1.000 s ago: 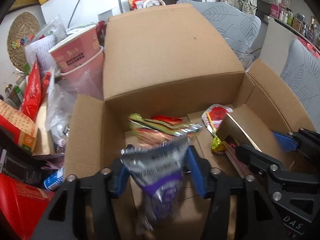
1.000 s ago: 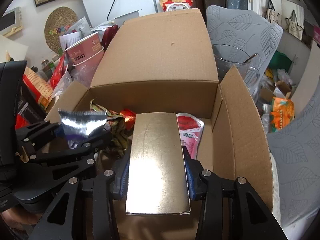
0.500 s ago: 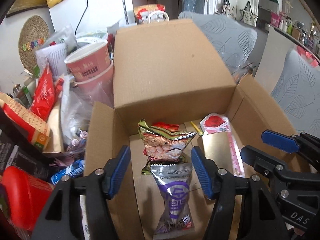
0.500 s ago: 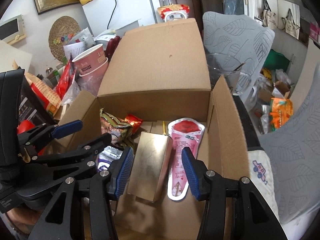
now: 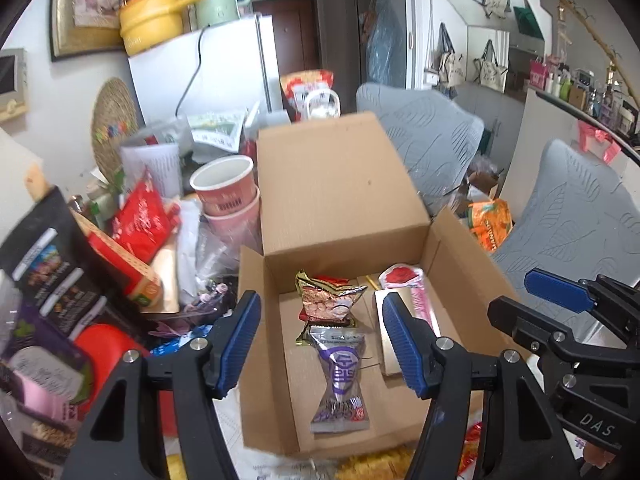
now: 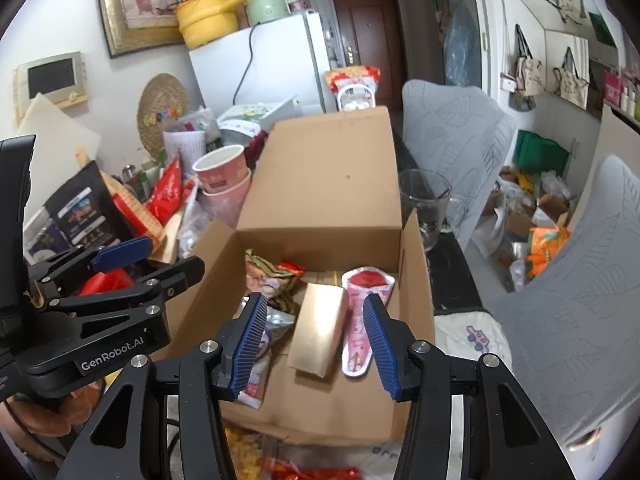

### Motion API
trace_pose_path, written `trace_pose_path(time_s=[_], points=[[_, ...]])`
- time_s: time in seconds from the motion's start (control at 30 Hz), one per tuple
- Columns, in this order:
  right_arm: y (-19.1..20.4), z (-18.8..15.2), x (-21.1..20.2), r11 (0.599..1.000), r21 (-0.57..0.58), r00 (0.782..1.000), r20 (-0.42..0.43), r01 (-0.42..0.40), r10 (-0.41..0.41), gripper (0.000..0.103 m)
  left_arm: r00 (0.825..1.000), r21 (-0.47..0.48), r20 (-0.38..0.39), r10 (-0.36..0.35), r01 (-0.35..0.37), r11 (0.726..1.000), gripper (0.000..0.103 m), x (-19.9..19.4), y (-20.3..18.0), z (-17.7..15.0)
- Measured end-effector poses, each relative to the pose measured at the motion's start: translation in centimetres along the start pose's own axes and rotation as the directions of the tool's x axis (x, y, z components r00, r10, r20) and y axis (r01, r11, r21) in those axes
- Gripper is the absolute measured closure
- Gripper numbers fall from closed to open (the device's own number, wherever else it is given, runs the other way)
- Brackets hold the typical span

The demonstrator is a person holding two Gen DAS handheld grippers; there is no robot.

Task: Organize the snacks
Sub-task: 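Raise both open tools up and away from the cardboard box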

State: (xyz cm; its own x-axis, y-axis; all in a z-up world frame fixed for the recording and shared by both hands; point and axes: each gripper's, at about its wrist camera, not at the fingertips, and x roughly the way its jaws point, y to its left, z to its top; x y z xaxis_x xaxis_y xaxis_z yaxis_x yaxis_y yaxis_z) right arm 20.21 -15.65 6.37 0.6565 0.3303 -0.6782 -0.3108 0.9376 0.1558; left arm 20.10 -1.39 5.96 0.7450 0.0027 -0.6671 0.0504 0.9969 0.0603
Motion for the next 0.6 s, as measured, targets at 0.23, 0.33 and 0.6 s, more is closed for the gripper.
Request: trace_pose_path(time_s=[0.23,0.33,0.6], points=[[1.7,-1.0,-5.4,0.999,-0.034,0.997,0.071,0.004,-0.002,0.053,0.998,0.002,0.060,-0.006,0.006,1.000,0.040,-5.2,-0.1,-1.0],[2.4,-1.6,-7.5,0.999,-0.048,0.995,0.097,0.009,-0.004,0.053,0.996,0.004,0.082,-0.020,0.020,1.000,0.040,-7.3,-0.2,-1.7],[4.3,-3.8,-12.3,0.996,-0.084,0.988,0.156,0.020,-0.006,0.053,0.990,0.002,0.134,-0.037,0.037,0.999,0.040,-12.6,-0.2,-4.1]])
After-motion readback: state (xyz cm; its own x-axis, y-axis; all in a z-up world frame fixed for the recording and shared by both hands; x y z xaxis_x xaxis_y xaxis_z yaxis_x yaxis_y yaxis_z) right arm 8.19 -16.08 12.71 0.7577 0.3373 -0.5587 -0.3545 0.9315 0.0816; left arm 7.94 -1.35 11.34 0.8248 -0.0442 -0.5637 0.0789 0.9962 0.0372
